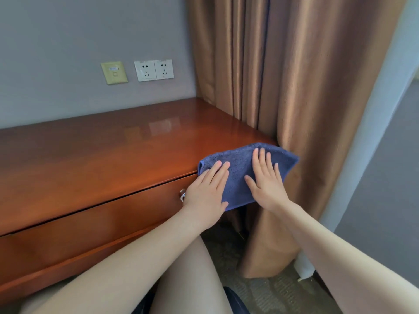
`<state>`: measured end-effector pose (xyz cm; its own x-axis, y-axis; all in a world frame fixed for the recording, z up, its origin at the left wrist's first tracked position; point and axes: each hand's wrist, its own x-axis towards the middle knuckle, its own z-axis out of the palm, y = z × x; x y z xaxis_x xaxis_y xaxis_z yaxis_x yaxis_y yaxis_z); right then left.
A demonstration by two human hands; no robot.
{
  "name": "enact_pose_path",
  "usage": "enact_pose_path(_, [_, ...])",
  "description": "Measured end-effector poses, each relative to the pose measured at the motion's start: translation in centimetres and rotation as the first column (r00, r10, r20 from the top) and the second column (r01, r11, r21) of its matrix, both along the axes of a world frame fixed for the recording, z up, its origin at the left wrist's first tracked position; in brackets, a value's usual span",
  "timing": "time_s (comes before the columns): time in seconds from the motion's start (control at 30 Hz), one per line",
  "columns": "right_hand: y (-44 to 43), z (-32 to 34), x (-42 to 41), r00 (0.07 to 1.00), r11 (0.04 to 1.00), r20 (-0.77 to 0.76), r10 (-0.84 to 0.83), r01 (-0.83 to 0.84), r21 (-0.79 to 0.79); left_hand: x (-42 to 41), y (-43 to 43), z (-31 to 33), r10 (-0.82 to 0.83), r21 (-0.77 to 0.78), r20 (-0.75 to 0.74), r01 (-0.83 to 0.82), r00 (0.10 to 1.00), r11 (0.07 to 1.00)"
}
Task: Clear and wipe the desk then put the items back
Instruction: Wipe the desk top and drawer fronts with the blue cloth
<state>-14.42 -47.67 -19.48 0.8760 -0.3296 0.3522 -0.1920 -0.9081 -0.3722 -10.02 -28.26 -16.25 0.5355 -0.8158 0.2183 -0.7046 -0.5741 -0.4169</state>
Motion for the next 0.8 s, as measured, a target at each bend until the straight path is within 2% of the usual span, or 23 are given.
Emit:
enact_pose_path(0.17, [3.3,-0.8,-0.1,0.998,0.988,-0.011,0.063,-0.063,-0.143,-0.1,5.2,-0.4,-0.006,0.017,-0.036,0.006,0.999,1.0])
enact_pose_path(0.27, [5.1,-1.2,-0.1,0.994,0.974,-0.027,0.104,-0.108,-0.201,0.5,8.0,-1.0,-0.053,-0.071,-0.011,0.052,0.999,0.996])
enact_pose_path(0.4, [7.5,-1.4,0.1,0.99,0.967,-0.028,0.137,-0.14,-0.212,0.6,11.2,-1.2,-0.035,-0.096,-0.137,0.022,0.99,0.995])
enact_pose_path(0.8, [17.6,-2.5,1.0,0.951,0.882,0.01,0.311,-0.284,-0.376,0.6,25.1,-2.1,0.1,-0.052,-0.027,-0.101,0.995,0.994])
